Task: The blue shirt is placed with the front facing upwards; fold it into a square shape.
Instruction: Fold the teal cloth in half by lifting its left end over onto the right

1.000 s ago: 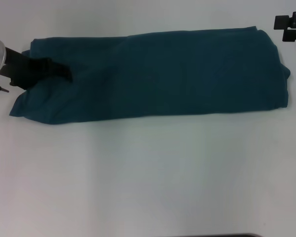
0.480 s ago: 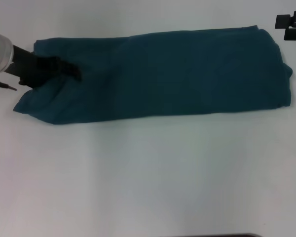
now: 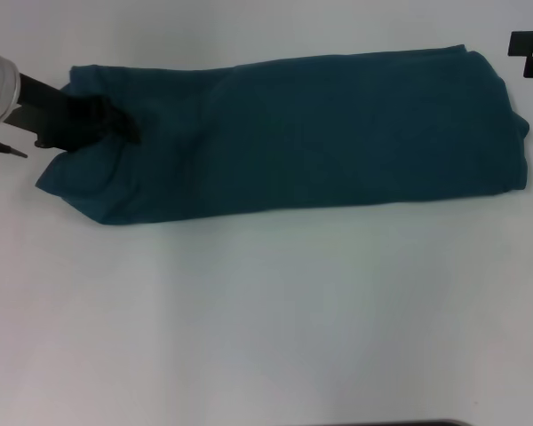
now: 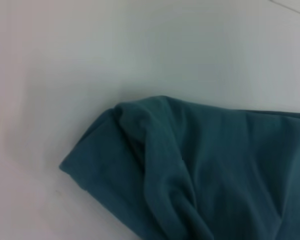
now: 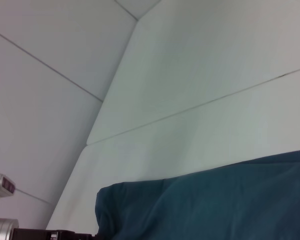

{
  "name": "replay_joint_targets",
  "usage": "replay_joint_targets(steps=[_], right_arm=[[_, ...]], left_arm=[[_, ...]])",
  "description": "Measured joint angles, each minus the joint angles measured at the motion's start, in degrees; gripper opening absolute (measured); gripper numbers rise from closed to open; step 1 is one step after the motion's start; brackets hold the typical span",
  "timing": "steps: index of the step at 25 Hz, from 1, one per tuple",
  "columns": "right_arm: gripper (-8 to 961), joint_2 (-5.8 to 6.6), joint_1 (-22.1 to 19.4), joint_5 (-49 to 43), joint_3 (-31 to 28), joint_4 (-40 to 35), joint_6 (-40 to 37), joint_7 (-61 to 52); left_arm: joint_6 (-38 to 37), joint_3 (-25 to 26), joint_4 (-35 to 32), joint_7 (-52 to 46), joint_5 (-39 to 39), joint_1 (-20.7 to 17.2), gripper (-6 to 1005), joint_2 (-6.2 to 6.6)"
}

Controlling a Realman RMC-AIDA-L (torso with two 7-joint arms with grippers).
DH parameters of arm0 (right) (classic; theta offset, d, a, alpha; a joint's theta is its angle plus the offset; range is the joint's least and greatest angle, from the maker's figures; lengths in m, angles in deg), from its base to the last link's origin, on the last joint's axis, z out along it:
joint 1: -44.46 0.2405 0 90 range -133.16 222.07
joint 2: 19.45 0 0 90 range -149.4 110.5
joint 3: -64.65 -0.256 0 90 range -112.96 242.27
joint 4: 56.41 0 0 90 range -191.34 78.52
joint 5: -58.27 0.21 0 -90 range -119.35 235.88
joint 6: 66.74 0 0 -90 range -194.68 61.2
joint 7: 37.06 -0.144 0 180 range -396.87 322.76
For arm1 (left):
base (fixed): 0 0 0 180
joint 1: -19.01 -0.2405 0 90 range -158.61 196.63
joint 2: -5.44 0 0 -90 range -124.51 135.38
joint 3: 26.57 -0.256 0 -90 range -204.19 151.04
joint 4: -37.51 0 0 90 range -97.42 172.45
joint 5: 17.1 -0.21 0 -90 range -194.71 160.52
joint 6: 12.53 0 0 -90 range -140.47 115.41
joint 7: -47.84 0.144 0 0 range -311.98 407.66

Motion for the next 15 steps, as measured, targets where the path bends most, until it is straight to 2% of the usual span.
replay_joint_targets(steps=[2,12,15], right_arm=[[888,0.03,0.00,0.01,-0.07,0.00,-0.21,0.01],[887,0.06,0.12,0.02,-0.32,0.00,-0.31,-0.29],[887,0.10,0.18,0.02,-0.34,0.00,-0.33,-0.35]], left_arm=[[-0.03,0.01,0.10,-0.13,-0.52,0.01,502,-0.01],[-0.08,0.05,1.37,-0.27,-1.61,0.04,269,-0.38],[-0.54,0.05,1.70,-0.11,-1.63,0.04,172,-0.32]])
